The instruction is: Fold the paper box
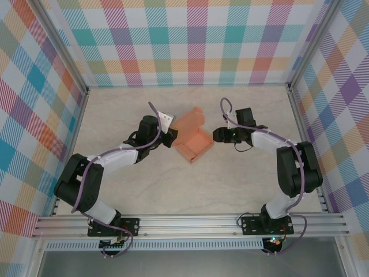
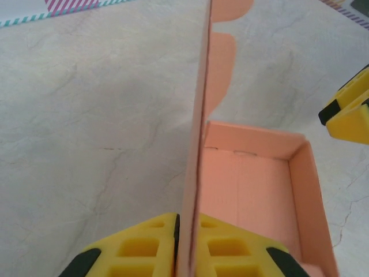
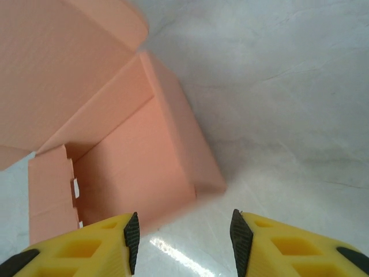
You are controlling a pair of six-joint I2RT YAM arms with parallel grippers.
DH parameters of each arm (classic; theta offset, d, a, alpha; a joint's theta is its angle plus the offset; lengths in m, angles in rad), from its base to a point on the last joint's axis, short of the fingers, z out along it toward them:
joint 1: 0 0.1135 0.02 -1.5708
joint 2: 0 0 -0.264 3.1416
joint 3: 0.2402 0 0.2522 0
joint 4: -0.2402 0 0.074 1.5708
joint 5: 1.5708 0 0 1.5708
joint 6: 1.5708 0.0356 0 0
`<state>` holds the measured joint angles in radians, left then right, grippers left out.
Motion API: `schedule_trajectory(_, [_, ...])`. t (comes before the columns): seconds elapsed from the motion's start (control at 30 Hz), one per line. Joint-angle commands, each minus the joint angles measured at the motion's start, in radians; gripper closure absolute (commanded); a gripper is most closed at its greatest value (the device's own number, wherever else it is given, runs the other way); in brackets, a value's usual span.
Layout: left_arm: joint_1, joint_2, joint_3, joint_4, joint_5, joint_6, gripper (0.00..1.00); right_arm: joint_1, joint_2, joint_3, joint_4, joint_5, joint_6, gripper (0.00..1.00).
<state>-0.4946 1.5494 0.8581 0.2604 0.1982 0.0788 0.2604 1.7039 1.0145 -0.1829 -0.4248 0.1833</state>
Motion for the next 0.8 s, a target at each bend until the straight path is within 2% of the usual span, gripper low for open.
schedule_trajectory(0.0, [-0.006,-0.033,0.047,-0.031,0.029,0.006,0.91,-0.026,0.054,0.082,-0.083,-0.142,-0.049,0.52])
schedule_trajectory(0.17, [-0.007,-0.031,0.075,-0.073,0.071,0.072,0.96,-0.146,0.17,0.177,-0.121,-0.385,0.118,0.53])
schedule_trajectory(0.33, [-0.007,-0.03,0.045,-0.012,0.129,0.11,1.0,-0.183,0.297,0.309,-0.239,-0.553,0.217,0.53])
schedule_trajectory(0.4, [-0.007,-0.038,0.036,0.021,0.138,0.095,1.0,-0.185,0.325,0.336,-0.281,-0.581,0.211,0.51])
schedule_trajectory(0.5, [-0.002,-0.051,0.051,0.013,0.142,0.076,1.0,-0.188,0.352,0.343,-0.315,-0.603,0.19,0.4])
schedule_trajectory(0.57, [0.007,-0.062,0.052,0.023,0.166,0.056,1.0,-0.187,0.381,0.346,-0.312,-0.676,0.184,0.34])
schedule_trajectory(0.77, [0.01,-0.064,0.054,0.017,0.199,0.036,1.0,-0.171,0.446,0.379,-0.39,-0.792,0.11,0.33])
